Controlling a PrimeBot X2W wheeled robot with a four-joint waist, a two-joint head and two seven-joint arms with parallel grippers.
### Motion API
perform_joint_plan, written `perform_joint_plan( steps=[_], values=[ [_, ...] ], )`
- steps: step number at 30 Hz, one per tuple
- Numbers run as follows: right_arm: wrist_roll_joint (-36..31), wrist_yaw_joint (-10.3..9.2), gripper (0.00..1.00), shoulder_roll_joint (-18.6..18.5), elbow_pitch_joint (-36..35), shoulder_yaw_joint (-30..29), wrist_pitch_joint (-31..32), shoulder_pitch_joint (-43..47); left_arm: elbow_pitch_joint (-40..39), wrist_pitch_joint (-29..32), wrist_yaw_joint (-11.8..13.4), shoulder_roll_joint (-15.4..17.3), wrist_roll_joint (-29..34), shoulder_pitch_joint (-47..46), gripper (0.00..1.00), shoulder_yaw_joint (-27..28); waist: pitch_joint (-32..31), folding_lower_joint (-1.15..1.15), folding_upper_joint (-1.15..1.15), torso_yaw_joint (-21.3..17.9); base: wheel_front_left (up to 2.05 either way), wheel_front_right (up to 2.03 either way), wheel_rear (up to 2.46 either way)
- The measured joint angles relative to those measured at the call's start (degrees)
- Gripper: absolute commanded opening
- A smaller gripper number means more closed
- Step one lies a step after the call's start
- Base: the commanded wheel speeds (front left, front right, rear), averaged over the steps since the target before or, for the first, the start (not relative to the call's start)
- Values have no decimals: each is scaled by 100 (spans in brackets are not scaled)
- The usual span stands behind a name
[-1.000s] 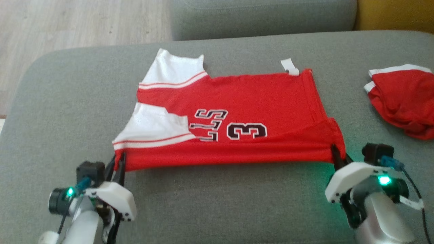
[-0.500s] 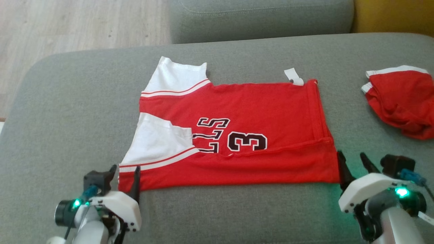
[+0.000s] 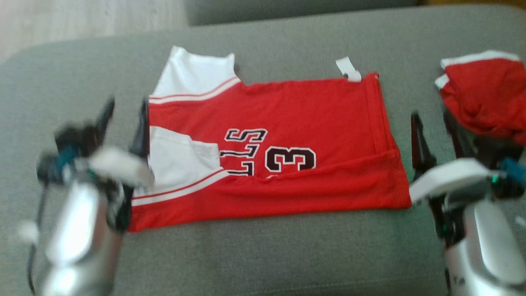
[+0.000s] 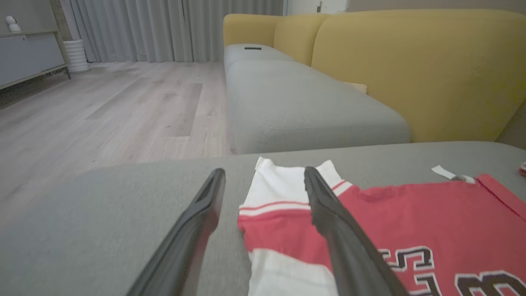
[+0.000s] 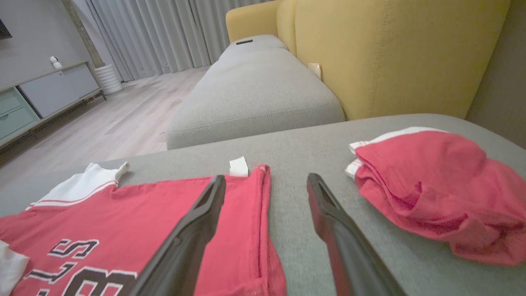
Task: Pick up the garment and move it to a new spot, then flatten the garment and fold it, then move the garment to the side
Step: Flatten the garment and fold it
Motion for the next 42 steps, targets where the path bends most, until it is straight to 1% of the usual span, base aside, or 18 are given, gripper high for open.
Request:
perform_joint_plan(
  steps=[3, 5, 8, 11, 15, 19, 24, 25, 28, 31, 37, 42],
  values=[
    [-55, 0, 100, -2, -124, 96, 31, -401, 210, 438, -223, 126, -154, -797, 100, -68, 251, 0, 0, -67, 0, 0, 0],
    [-115, 0, 100, -5, -183, 199, 100, -676, 443, 859, -327, 257, -297, -1376, 100, -144, 443, 0, 0, -125, 0, 0, 0],
    [-134, 0, 100, -7, -255, 331, 169, -1092, 818, 1405, -367, 597, -464, -2170, 100, -390, 744, 1, 0, -240, 0, 0, 0],
    [-163, 0, 100, -9, -315, 371, 233, -1458, 1128, 1836, -367, 932, -761, -2822, 100, -909, 1051, 1, 0, -367, 0, 0, 0],
    [-143, 0, 100, -15, -335, 466, 243, -1767, 1470, 2112, -405, 1300, -1212, -3378, 100, -1592, 1411, 1, 0, -570, 0, 0, 0],
    [-58, 0, 100, -16, -335, 575, 233, -1976, 1789, 2178, -407, 1629, -1623, -3685, 100, -2136, 1712, 2, 0, -796, 0, 0, 0],
    [82, 0, 100, -20, -337, 645, 172, -2113, 2175, 2108, -409, 1809, -1908, -4025, 100, -2553, 1981, 2, 0, -1029, 0, 0, 0],
    [185, 0, 100, -20, -336, 680, 145, -2112, 2321, 2084, -409, 1882, -1958, -4170, 100, -2706, 2057, 1, 0, -1107, 0, 0, 0],
    [281, 0, 100, -20, -338, 708, 100, -2113, 2513, 2059, -409, 1964, -2045, -4370, 100, -2889, 2181, 1, 0, -1193, 0, 0, 0],
    [320, 0, 100, -20, -352, 701, 65, -2119, 2687, 2043, -409, 2004, -2100, -4531, 100, -3088, 2288, 1, 0, -1261, 0, 0, 0],
    [475, 0, 100, -20, -492, 480, 2, -2263, 2927, 2049, -409, 2056, -2257, -4866, 100, -3423, 2476, 1, 0, -1376, 0, 0, 0],
    [472, 0, 100, -19, -508, 441, 2, -2278, 3004, 2368, -408, 2068, -2620, -5050, 100, -3638, 2550, 0, 0, -1429, 0, 0, 0]
  ],
)
